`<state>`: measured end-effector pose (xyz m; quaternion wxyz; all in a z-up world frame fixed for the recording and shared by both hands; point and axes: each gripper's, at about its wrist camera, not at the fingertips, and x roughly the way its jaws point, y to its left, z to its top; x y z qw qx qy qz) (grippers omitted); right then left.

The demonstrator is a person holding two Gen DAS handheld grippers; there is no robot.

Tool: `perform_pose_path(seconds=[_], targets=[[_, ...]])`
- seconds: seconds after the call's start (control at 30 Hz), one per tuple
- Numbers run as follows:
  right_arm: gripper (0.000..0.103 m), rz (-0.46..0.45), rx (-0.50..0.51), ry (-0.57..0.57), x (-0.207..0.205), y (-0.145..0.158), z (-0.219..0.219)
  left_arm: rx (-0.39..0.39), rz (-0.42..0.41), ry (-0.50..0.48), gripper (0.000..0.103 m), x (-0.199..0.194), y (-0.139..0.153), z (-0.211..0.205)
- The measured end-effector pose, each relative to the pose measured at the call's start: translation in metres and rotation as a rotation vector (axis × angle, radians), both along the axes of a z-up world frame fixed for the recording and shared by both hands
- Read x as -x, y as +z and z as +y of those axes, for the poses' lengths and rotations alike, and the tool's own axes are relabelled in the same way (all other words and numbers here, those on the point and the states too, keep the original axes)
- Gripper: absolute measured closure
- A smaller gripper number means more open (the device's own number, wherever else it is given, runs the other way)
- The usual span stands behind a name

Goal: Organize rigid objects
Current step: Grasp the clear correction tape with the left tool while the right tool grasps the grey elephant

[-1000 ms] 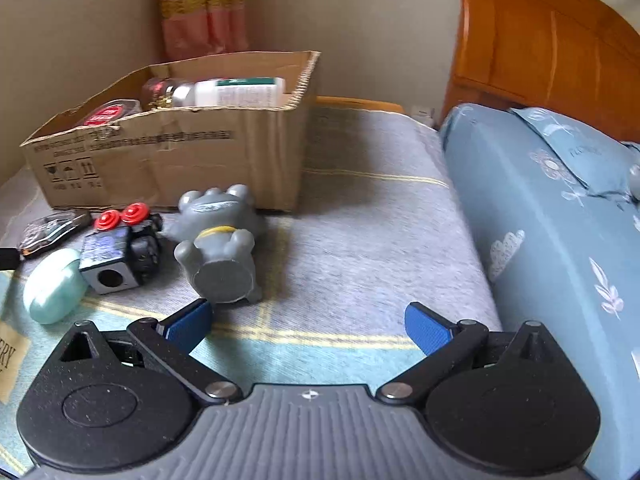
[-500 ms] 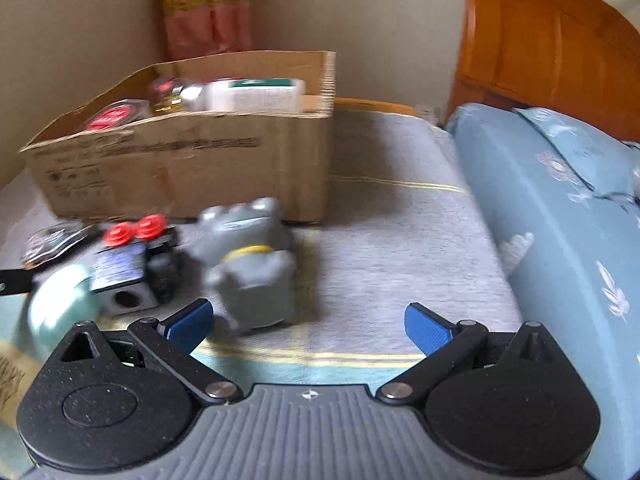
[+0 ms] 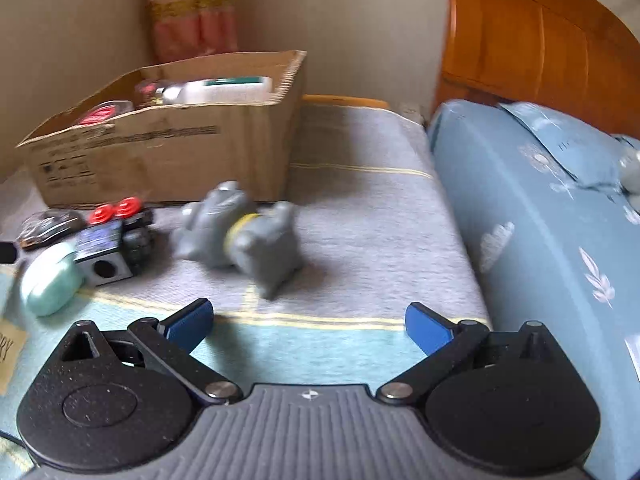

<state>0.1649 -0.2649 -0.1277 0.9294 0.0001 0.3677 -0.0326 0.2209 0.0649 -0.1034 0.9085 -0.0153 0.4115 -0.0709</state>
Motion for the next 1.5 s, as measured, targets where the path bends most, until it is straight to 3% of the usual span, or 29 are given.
perform_pose_path(seconds=[0.43, 0.6, 0.73, 1.1, 1.5], targets=[[0.000, -0.035, 0.003, 0.009, 0.005, -0.002, 0.005, 0.091, 0.022, 0.002, 0.001, -0.034, 0.005, -0.045], [0.000, -0.038, 0.004, 0.004, 0.003, -0.002, 0.006, 0.017, -0.003, 0.026, 0.001, -0.043, 0.000, -0.059], [0.000, -0.043, 0.005, -0.003, 0.003, -0.003, 0.007, -0.083, -0.030, -0.016, 0.001, -0.038, -0.004, -0.070], [0.000, -0.043, 0.006, -0.004, 0.003, -0.003, 0.007, -0.067, -0.023, 0.067, 0.001, -0.017, -0.006, -0.013], [0.000, -0.038, 0.006, -0.002, 0.002, -0.003, 0.008, -0.067, -0.036, 0.157, 0.000, -0.007, -0.008, -0.015]])
